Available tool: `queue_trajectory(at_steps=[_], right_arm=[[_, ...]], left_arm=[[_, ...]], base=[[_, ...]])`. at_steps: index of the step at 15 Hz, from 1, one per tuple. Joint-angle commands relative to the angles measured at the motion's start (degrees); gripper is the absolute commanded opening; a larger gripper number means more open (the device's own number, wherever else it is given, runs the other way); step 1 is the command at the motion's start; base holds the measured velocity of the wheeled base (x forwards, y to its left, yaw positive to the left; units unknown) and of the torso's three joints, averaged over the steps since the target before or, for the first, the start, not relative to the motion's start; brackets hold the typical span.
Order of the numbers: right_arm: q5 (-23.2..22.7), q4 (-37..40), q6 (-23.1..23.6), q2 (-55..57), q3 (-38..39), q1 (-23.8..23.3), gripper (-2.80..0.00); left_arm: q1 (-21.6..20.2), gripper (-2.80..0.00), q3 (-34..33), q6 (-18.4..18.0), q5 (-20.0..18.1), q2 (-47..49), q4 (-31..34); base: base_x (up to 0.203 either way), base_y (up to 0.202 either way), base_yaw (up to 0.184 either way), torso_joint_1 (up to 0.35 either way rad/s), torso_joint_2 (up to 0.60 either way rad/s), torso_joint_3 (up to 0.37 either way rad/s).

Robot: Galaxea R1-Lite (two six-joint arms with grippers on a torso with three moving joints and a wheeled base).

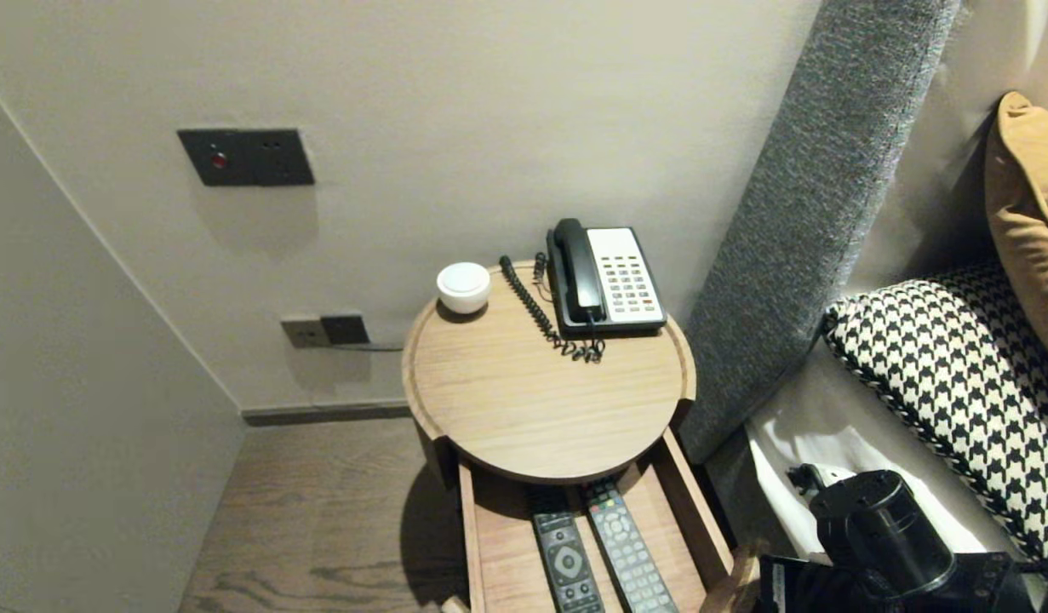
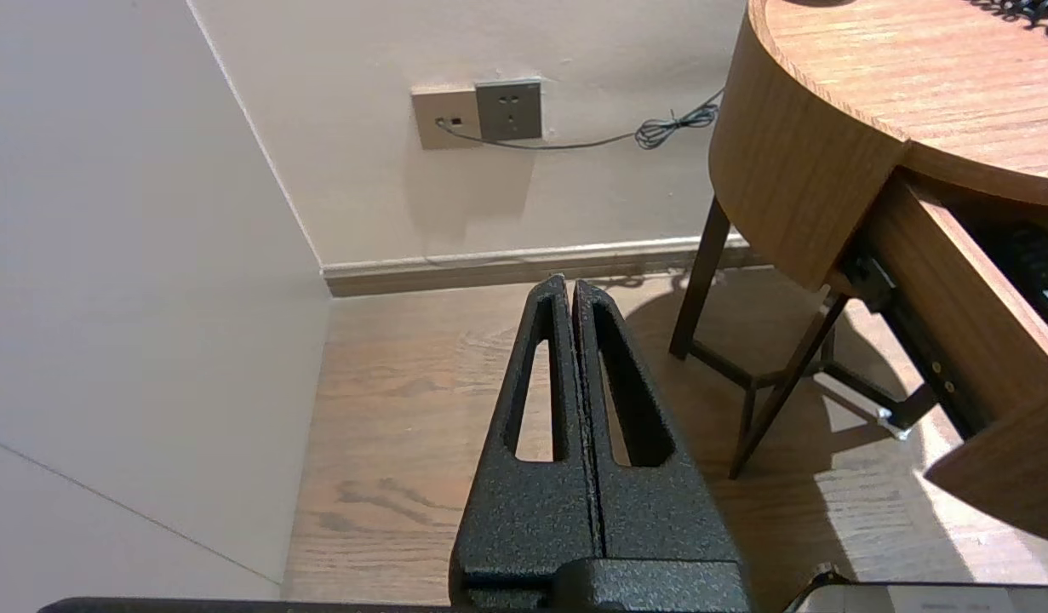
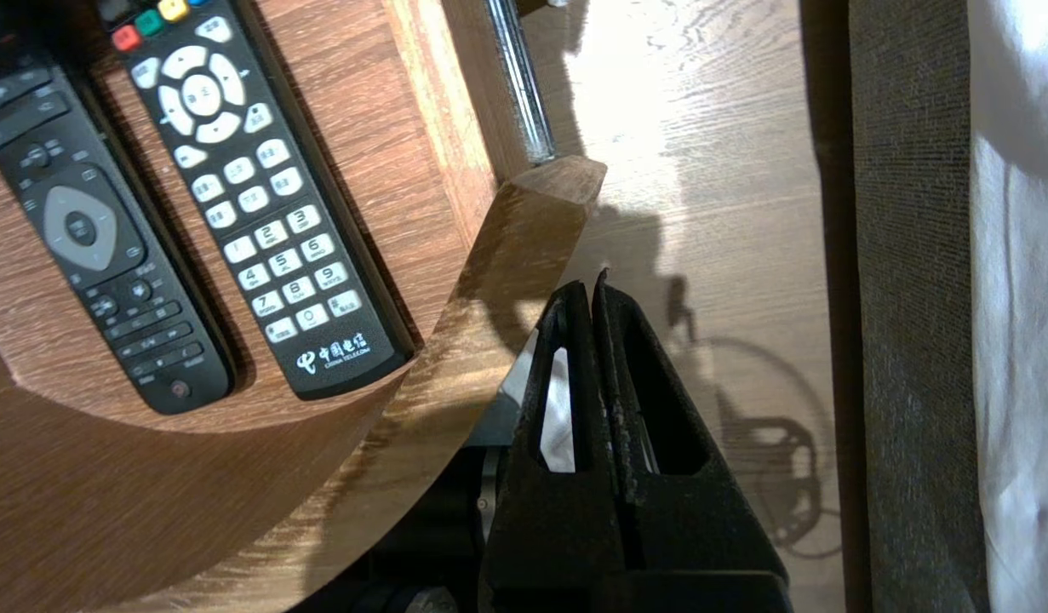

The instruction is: Close the nightstand drawer

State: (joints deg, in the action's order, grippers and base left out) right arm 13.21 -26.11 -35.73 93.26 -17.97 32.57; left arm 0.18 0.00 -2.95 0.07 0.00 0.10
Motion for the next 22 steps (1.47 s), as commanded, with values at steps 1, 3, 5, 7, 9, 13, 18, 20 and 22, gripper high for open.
queue_trajectory(at_steps=[1, 3, 5, 7, 9, 13, 18, 20, 22], right_arm=[[0.1, -0.3, -0.4, 1.8, -1.8, 0.0, -2.80], [0.1, -0.4, -0.4, 3.1, -4.8, 0.0, -2.80], [0.4, -0.3, -0.3, 4.0, -8.1, 0.1, -2.80], [0.6, -0.3, -0.2, 6.0, -11.3, 0.1, -2.80], [0.7, -0.3, -0.2, 7.9, -14.0, -0.2, -2.80], [0.7, -0.1, 0.3, 11.2, -19.3, -0.7, -2.80], [2.3, -0.1, 0.3, 13.8, -23.4, -0.7, -2.80], [2.3, -0.1, 0.3, 14.1, -23.7, -0.6, -2.80], [2.3, -0.1, 0.2, 14.5, -24.8, -0.6, -2.80]], left_arm=[[0.0, -2.80, 0.0, 0.0, 0.0, 0.0, 0.0], [0.0, -2.80, 0.0, 0.0, 0.0, 0.0, 0.0], [0.0, -2.80, 0.0, 0.0, 0.0, 0.0, 0.0], [0.0, -2.80, 0.0, 0.0, 0.0, 0.0, 0.0], [0.0, -2.80, 0.0, 0.0, 0.0, 0.0, 0.0], [0.0, -2.80, 0.0, 0.0, 0.0, 0.0, 0.0], [0.0, -2.80, 0.0, 0.0, 0.0, 0.0, 0.0], [0.0, -2.80, 0.0, 0.0, 0.0, 0.0, 0.0], [0.0, -2.80, 0.0, 0.0, 0.0, 0.0, 0.0]], base=[[0.000, 0.000, 0.000, 0.000, 0.00, 0.000], [0.000, 0.000, 0.000, 0.000, 0.00, 0.000], [0.000, 0.000, 0.000, 0.000, 0.00, 0.000], [0.000, 0.000, 0.000, 0.000, 0.00, 0.000], [0.000, 0.000, 0.000, 0.000, 0.00, 0.000], [0.000, 0.000, 0.000, 0.000, 0.00, 0.000], [0.000, 0.000, 0.000, 0.000, 0.00, 0.000], [0.000, 0.000, 0.000, 0.000, 0.00, 0.000], [0.000, 0.000, 0.000, 0.000, 0.00, 0.000]])
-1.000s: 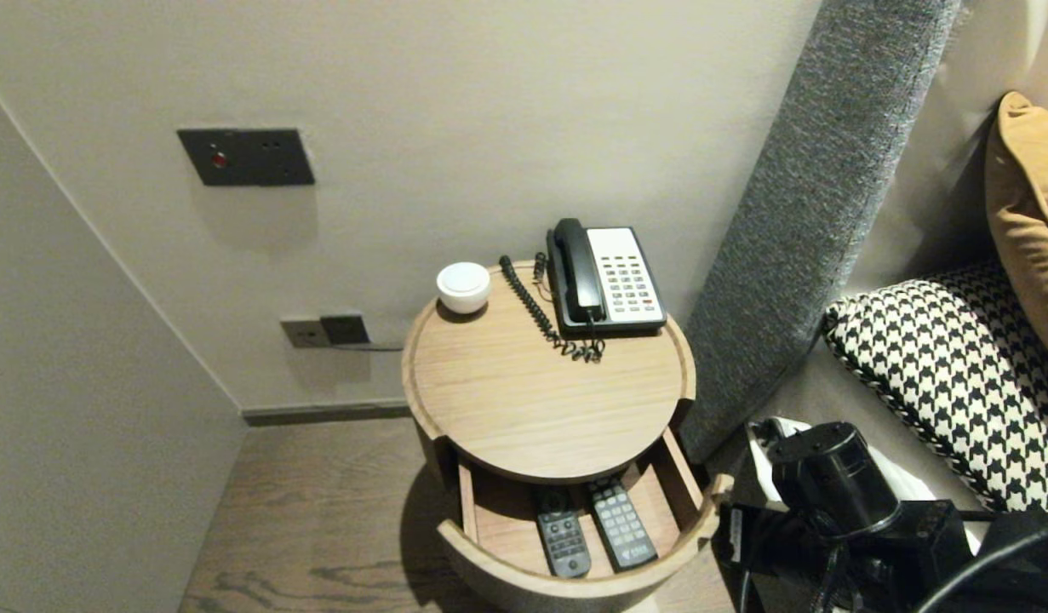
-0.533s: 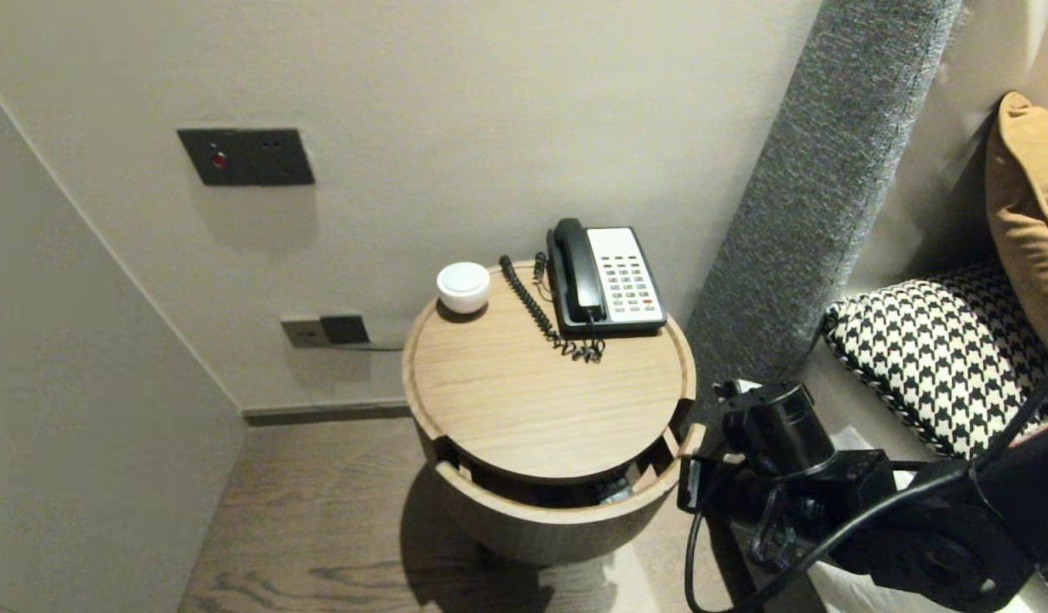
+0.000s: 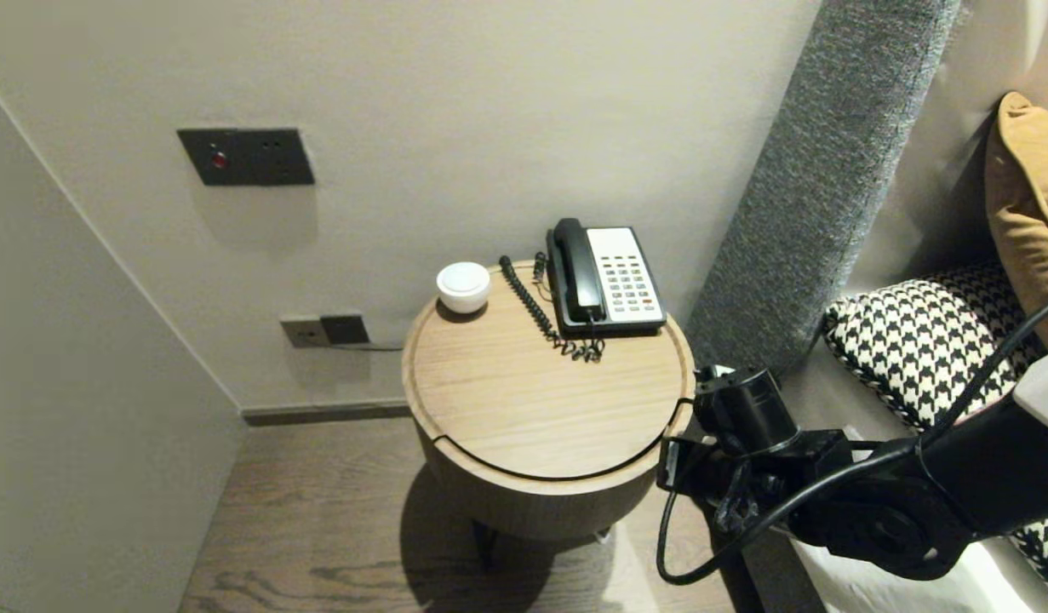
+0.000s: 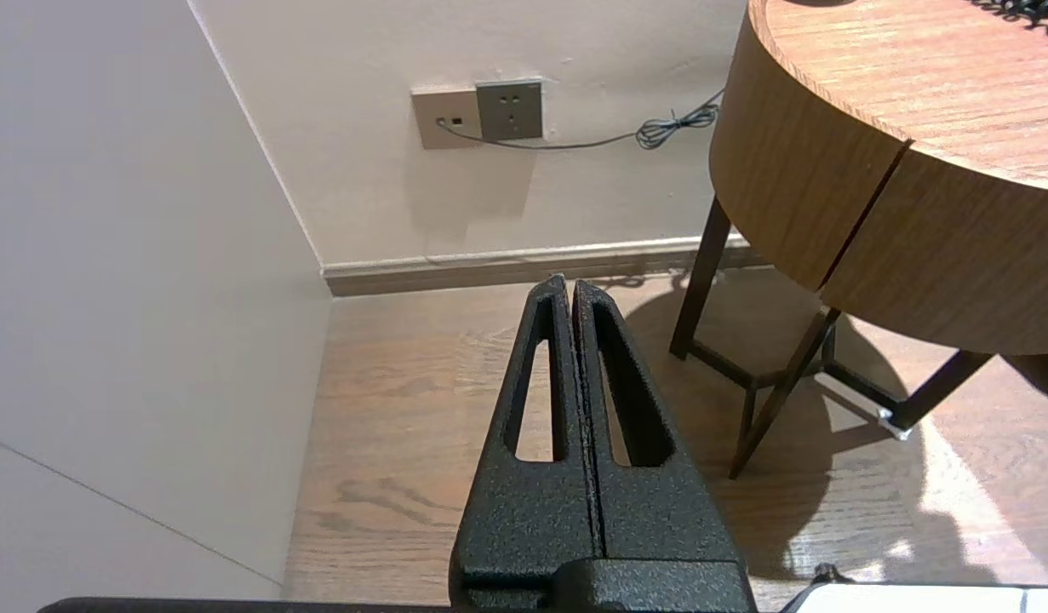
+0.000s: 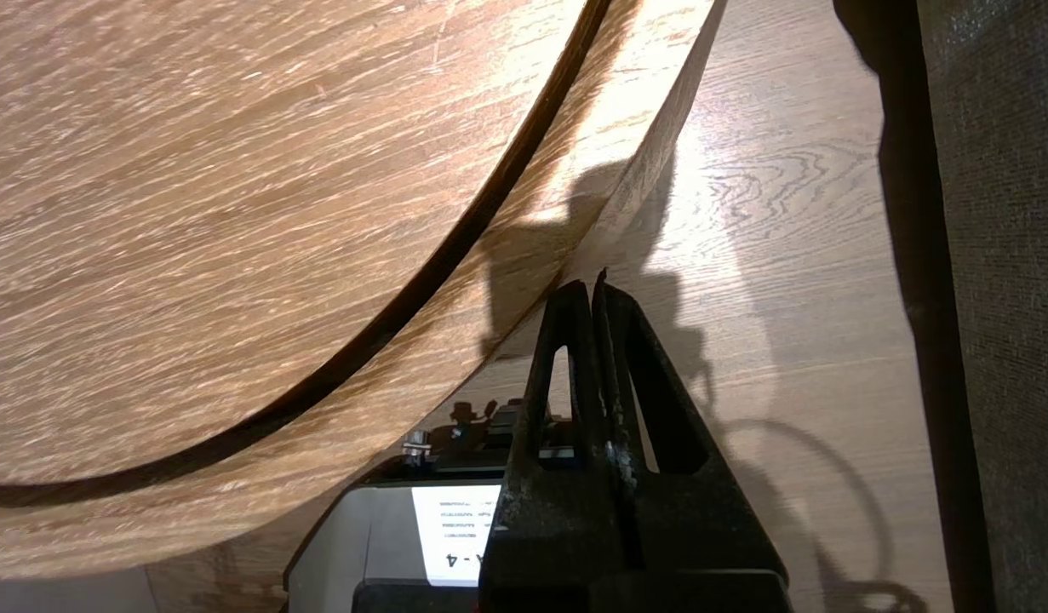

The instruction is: Close the nightstand drawer, then open the nightstand drawer

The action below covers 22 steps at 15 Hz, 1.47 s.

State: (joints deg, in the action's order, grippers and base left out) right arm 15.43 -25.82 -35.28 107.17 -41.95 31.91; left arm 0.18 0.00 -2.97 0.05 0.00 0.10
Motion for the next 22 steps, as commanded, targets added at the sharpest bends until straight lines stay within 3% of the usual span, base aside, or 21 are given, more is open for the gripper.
queue_trajectory(at_steps=[1, 8, 14, 17, 22], right_arm=[[0.0, -0.4, -0.2, 0.9, -1.3, 0.1, -2.80], [0.1, -0.2, -0.5, 0.1, -0.7, 0.0, -2.80], [0.2, -0.2, 0.1, -5.3, 5.4, -0.2, -2.80], [0.1, -0.2, 0.3, -10.3, 9.7, -2.8, -2.80], [-0.3, 1.1, 2.6, -23.6, 16.6, -11.1, -2.80]], left_arm=[[0.0, -2.80, 0.0, 0.0, 0.0, 0.0, 0.0], [0.0, -2.80, 0.0, 0.0, 0.0, 0.0, 0.0], [0.0, -2.80, 0.0, 0.0, 0.0, 0.0, 0.0], [0.0, -2.80, 0.0, 0.0, 0.0, 0.0, 0.0], [0.0, -2.80, 0.0, 0.0, 0.0, 0.0, 0.0]], base=[[0.000, 0.000, 0.000, 0.000, 0.00, 0.000], [0.000, 0.000, 0.000, 0.000, 0.00, 0.000], [0.000, 0.000, 0.000, 0.000, 0.00, 0.000], [0.000, 0.000, 0.000, 0.000, 0.00, 0.000], [0.000, 0.000, 0.000, 0.000, 0.00, 0.000]])
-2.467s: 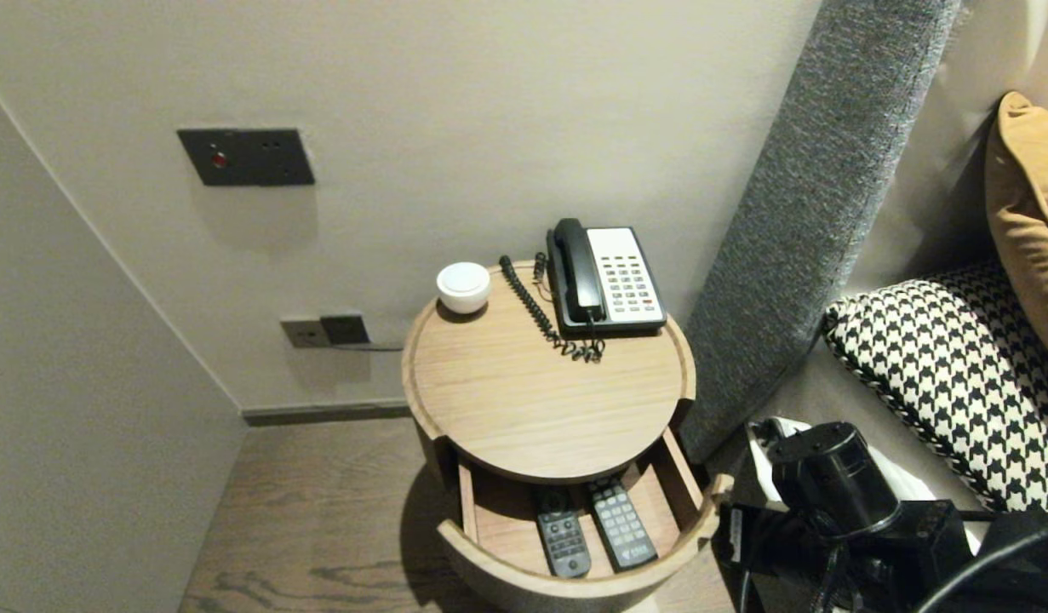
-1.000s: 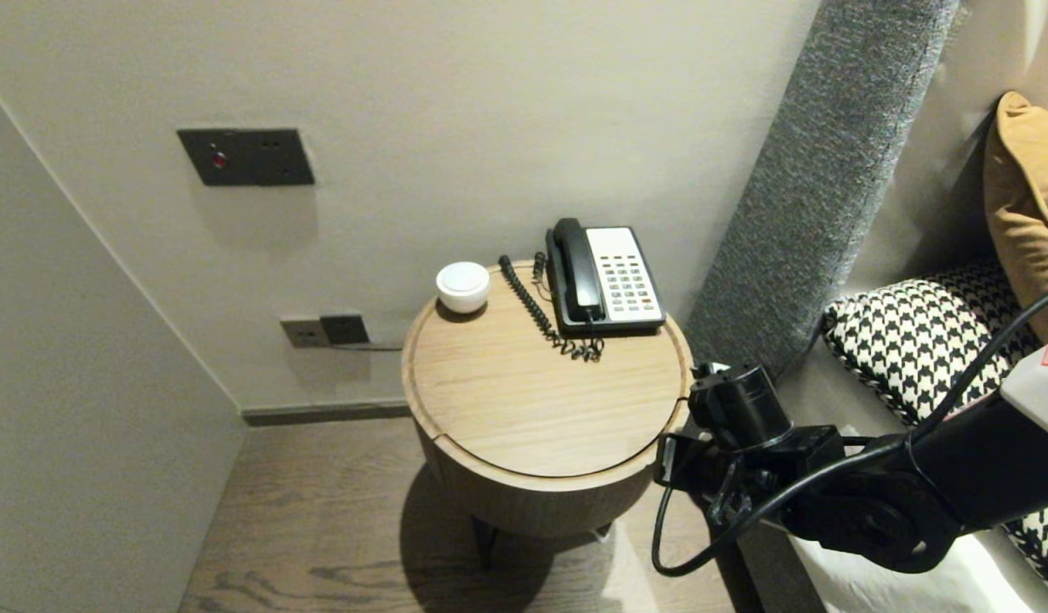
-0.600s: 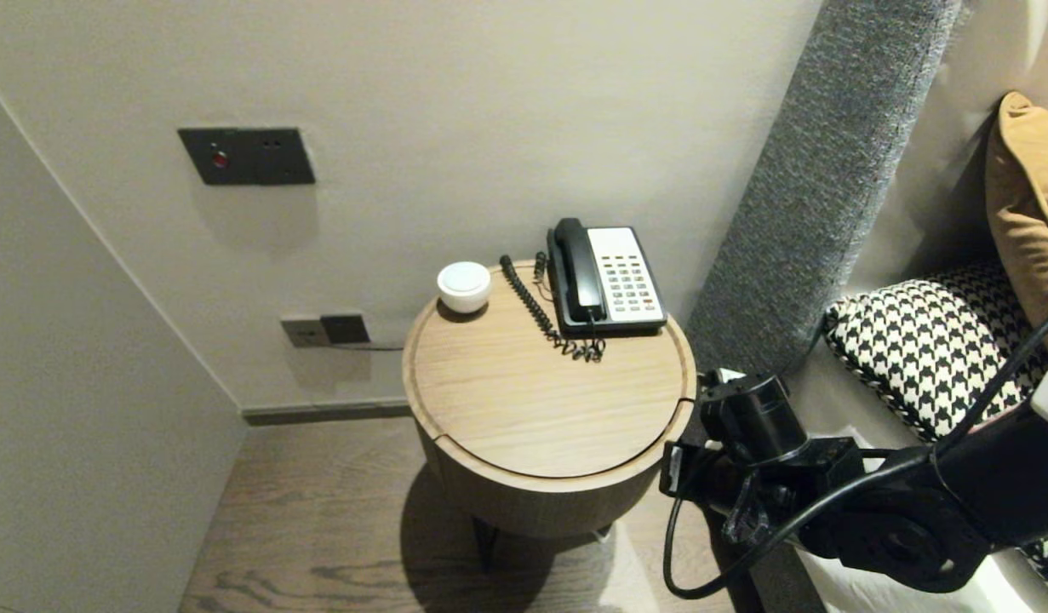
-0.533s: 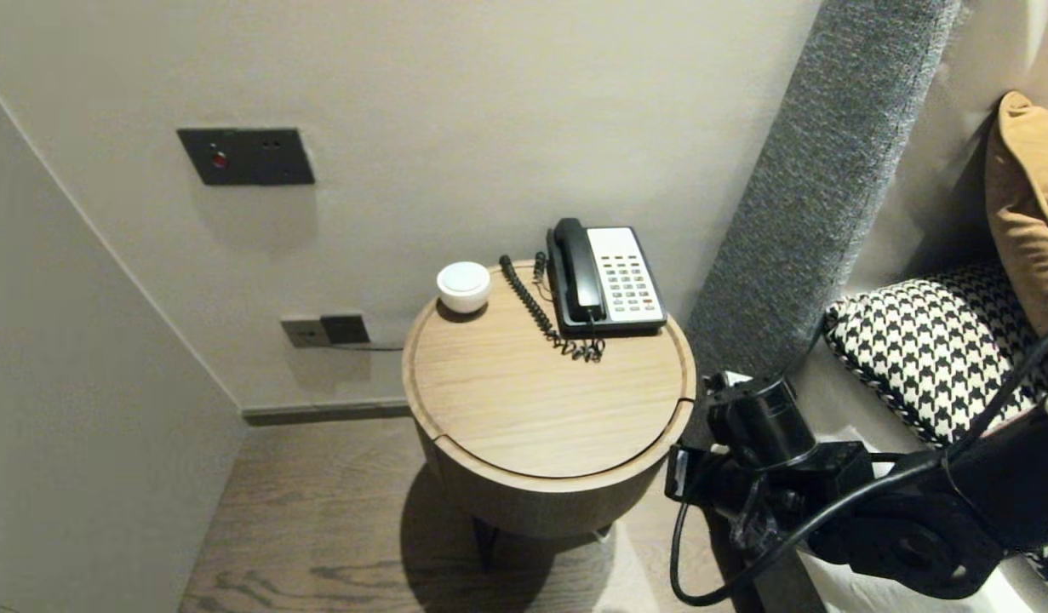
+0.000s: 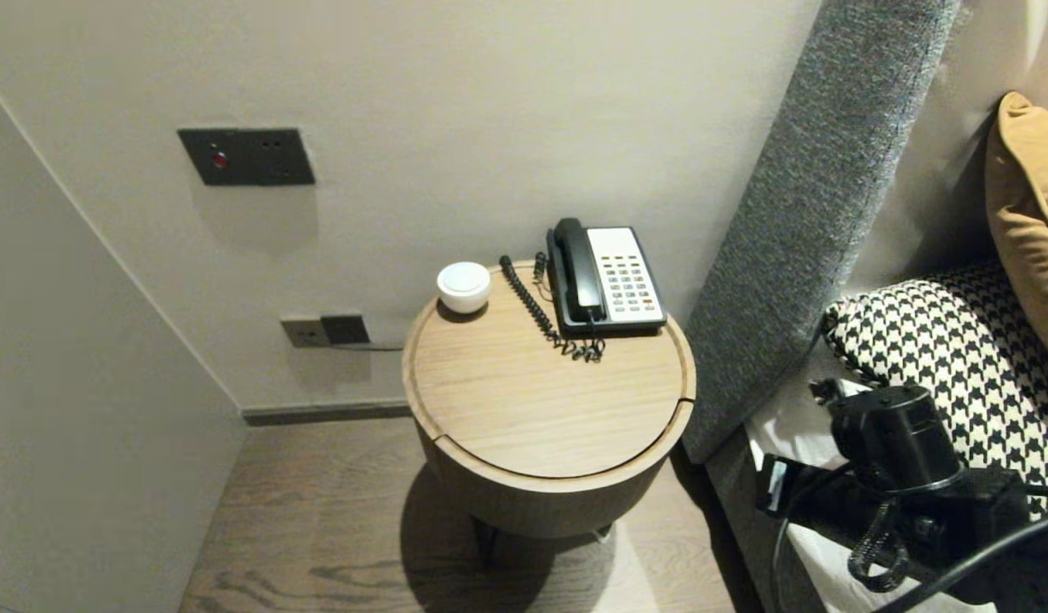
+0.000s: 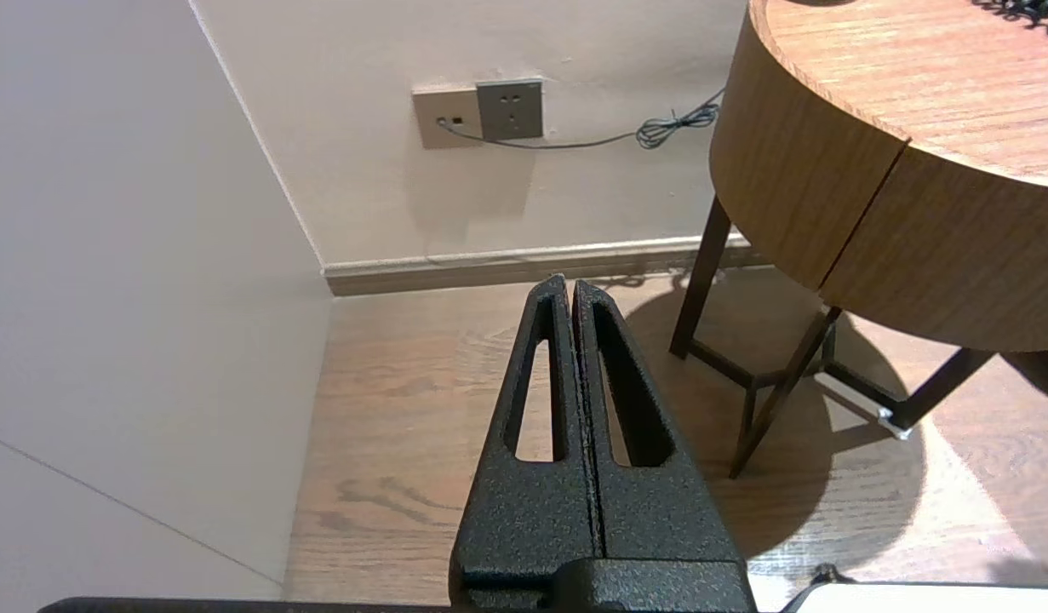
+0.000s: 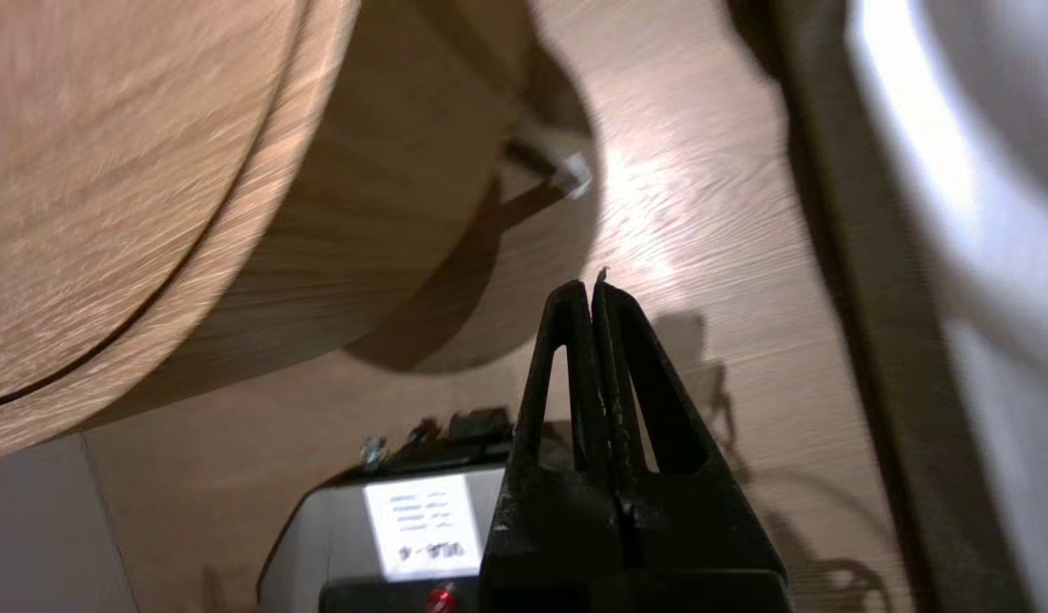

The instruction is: Open the nightstand drawer

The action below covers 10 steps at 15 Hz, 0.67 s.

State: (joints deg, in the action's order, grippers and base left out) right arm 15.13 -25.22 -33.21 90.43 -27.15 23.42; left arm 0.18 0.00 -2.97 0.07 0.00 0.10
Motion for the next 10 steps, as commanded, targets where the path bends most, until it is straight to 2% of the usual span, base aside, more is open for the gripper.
queue_trajectory(at_steps=[1, 3, 6, 8, 10], right_arm=[[-0.1, 1.9, 1.8, -10.8, 2.7, -4.7, -2.80], [-0.1, 6.9, 4.6, -19.7, 4.0, -7.7, -2.80], [-1.0, 18.7, 8.8, -33.6, 5.5, -12.8, -2.80], [-4.0, 22.9, 12.6, -40.8, 8.5, -19.3, -2.80], [-6.9, 24.1, 15.7, -47.2, 11.9, -23.0, -2.80]], left_arm=[[0.0, -2.80, 0.0, -0.1, 0.0, 0.0, 0.0], [0.0, -2.80, 0.0, 0.0, 0.0, 0.0, 0.0], [0.0, -2.80, 0.0, 0.0, 0.0, 0.0, 0.0], [0.0, -2.80, 0.0, 0.0, 0.0, 0.0, 0.0], [0.0, -2.80, 0.0, 0.0, 0.0, 0.0, 0.0]], base=[[0.000, 0.000, 0.000, 0.000, 0.00, 0.000], [0.000, 0.000, 0.000, 0.000, 0.00, 0.000], [0.000, 0.000, 0.000, 0.000, 0.00, 0.000], [0.000, 0.000, 0.000, 0.000, 0.00, 0.000], [0.000, 0.000, 0.000, 0.000, 0.00, 0.000]])
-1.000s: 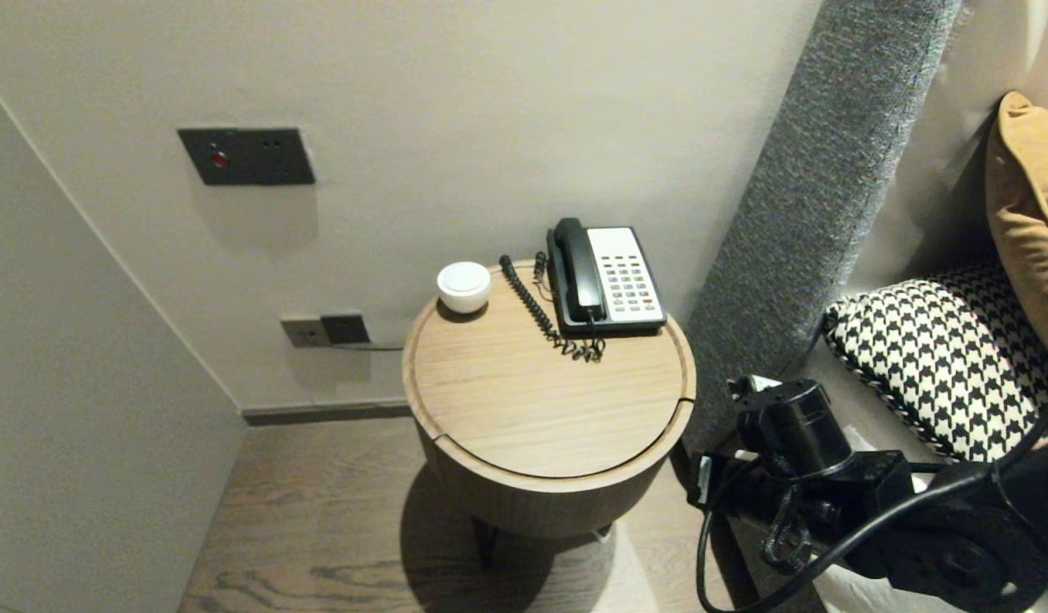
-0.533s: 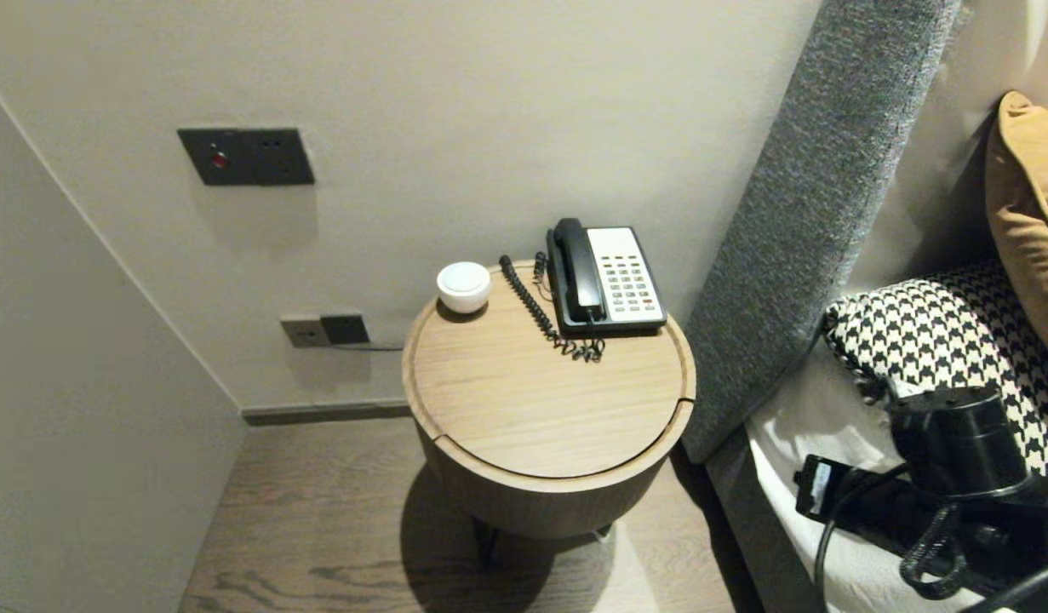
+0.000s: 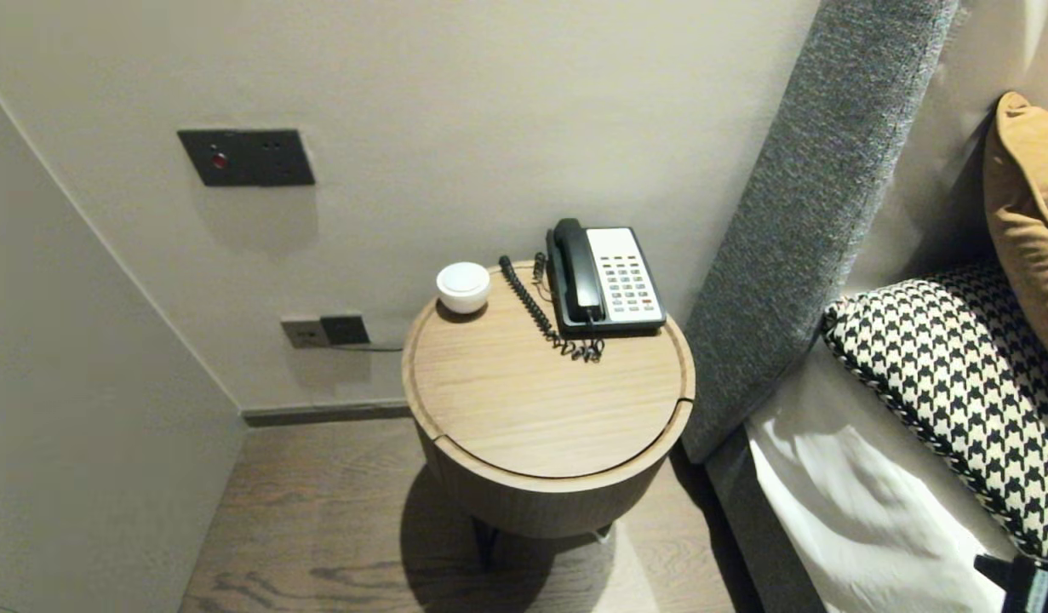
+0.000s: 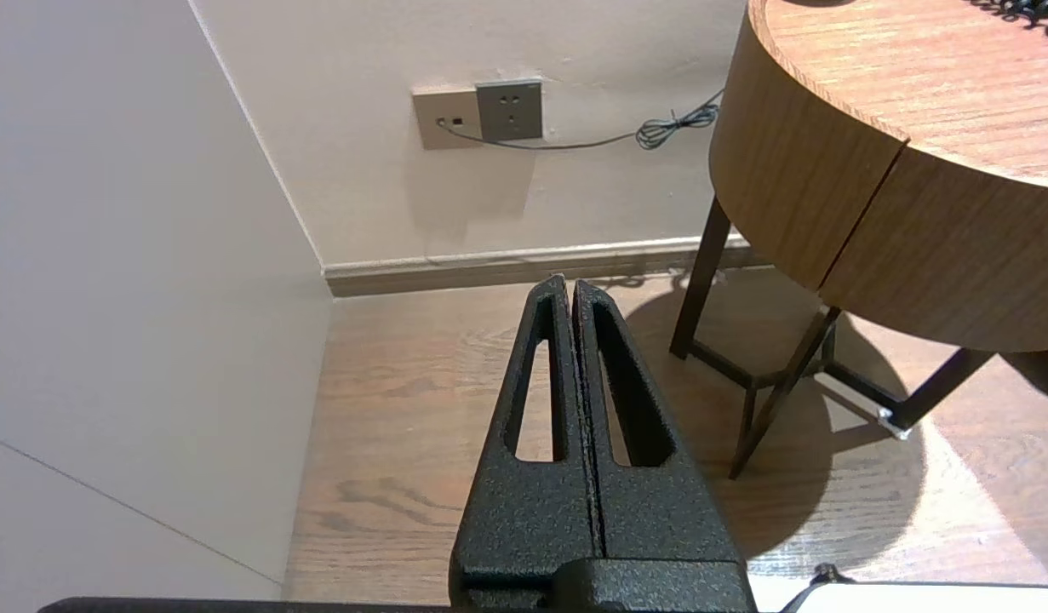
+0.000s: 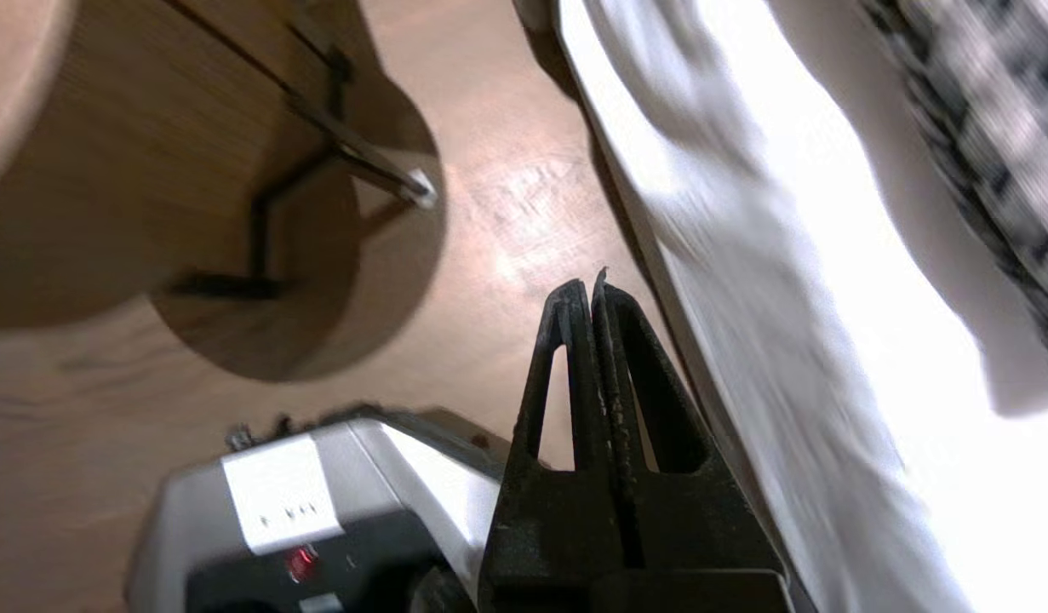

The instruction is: Open the nightstand drawer

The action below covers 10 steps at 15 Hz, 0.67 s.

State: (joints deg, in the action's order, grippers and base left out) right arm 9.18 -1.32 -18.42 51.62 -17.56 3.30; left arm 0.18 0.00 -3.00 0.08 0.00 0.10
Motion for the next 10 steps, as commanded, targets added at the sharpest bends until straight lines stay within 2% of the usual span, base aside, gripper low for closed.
queue_trajectory(at_steps=[1, 5, 8, 10], right_arm=[[-2.4, 0.5, 2.2, -11.4, 4.0, -4.8, -2.80], [-6.9, 0.8, 6.9, -23.3, 11.6, -8.9, -2.80], [-8.2, 0.6, 11.1, -32.3, 16.2, -10.4, -2.80], [-8.5, 0.6, 12.0, -34.5, 16.6, -11.1, -2.80]], left_arm=[[0.0, -2.80, 0.0, 0.0, 0.0, 0.0, 0.0], [0.0, -2.80, 0.0, 0.0, 0.0, 0.0, 0.0], [0.0, -2.80, 0.0, 0.0, 0.0, 0.0, 0.0], [0.0, -2.80, 0.0, 0.0, 0.0, 0.0, 0.0]], base=[[0.000, 0.000, 0.000, 0.000, 0.00, 0.000], [0.000, 0.000, 0.000, 0.000, 0.00, 0.000], [0.000, 0.000, 0.000, 0.000, 0.00, 0.000], [0.000, 0.000, 0.000, 0.000, 0.00, 0.000]])
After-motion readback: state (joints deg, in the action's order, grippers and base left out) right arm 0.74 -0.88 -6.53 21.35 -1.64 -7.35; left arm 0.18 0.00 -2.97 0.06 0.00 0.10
